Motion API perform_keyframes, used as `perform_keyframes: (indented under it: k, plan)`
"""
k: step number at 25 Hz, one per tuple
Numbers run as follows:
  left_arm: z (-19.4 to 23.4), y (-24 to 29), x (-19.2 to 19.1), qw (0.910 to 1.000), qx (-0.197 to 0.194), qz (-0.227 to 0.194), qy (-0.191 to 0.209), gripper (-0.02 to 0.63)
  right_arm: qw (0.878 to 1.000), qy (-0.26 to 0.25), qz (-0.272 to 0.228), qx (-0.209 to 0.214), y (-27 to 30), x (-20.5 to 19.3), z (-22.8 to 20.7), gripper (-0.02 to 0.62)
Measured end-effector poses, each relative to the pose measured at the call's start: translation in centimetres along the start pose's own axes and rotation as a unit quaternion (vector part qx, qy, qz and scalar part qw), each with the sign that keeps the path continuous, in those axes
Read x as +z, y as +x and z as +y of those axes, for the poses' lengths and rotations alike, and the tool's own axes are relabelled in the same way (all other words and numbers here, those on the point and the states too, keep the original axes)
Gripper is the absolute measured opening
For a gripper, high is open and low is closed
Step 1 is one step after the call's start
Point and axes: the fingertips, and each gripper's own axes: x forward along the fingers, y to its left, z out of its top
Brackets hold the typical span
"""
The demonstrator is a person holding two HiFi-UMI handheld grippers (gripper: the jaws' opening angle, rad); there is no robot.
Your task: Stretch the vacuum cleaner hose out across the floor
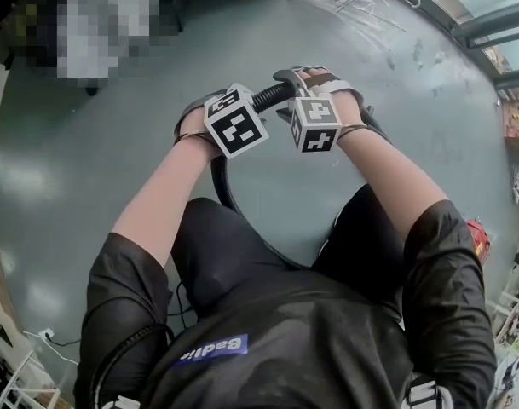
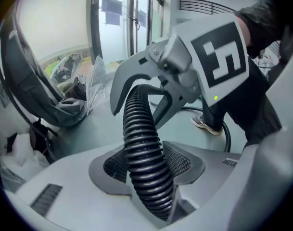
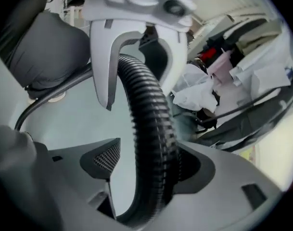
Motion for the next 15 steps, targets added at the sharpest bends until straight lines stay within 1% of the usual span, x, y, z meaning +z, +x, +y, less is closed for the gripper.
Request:
perform_keyframes:
  k: [1, 2, 4, 5, 6, 7, 8, 9, 11, 13, 15]
  plan:
    - [-0.1, -0.9, 0.7, 0.9999, -0.008, 0.001, 0.014, 0.212, 1.0, -0.018, 0.001, -0.003, -0.2, 0.8, -0.4, 0.311]
    - [-0.3, -1.5, 1.5, 0.9996, -0.016, 0.002, 0.023, 0.213, 1.0, -0.025, -0.004, -0.007, -0.4, 1.2, -0.9, 0.311]
    - [-0.3, -2.1, 3.0, 0.9991, -0.019, 0.0, 0.036, 0.219, 0.999, -0.013, -0.027, -0.015, -0.7, 1.4, -2.2, 0.308]
    - [0.0, -2.0, 3.4, 0.999, -0.011, -0.001, 0.044, 0.219, 0.999, 0.002, -0.039, -0.015, -0.7, 1.2, -2.6, 0.282]
    - [0.6, -1.7, 3.8, 0.9989, 0.001, -0.005, 0.047, 0.219, 0.998, 0.024, -0.049, -0.012, -0.4, 0.9, -3.0, 0.228]
    - [1.4, -1.4, 4.0, 0.9988, 0.017, -0.013, 0.045, 0.219, 0.997, 0.052, -0.057, -0.005, 0.0, 0.5, -3.4, 0.133]
    - [2.4, -1.2, 4.0, 0.9981, 0.038, -0.025, 0.041, 0.219, 0.995, 0.082, -0.063, 0.005, 0.8, 0.1, -3.8, 0.129]
    - [3.5, -1.0, 3.6, 0.9969, 0.063, -0.032, 0.035, 0.225, 0.992, 0.109, -0.068, 0.017, 1.7, -0.4, -4.3, 0.129]
    - [5.3, -0.7, 1.6, 0.9939, 0.107, -0.026, 0.004, 0.297, 0.984, 0.156, -0.08, 0.037, 3.7, -1.4, -5.5, 0.129]
    - [6.6, -0.8, -0.8, 0.9889, 0.141, -0.018, -0.043, 0.305, 0.976, 0.193, -0.09, 0.05, 5.5, -2.7, -7.1, 0.129]
    - [7.7, -0.7, -2.9, 0.9816, 0.172, -0.011, -0.083, 0.308, 0.969, 0.218, -0.097, 0.06, 6.9, -3.9, -8.4, 0.129]
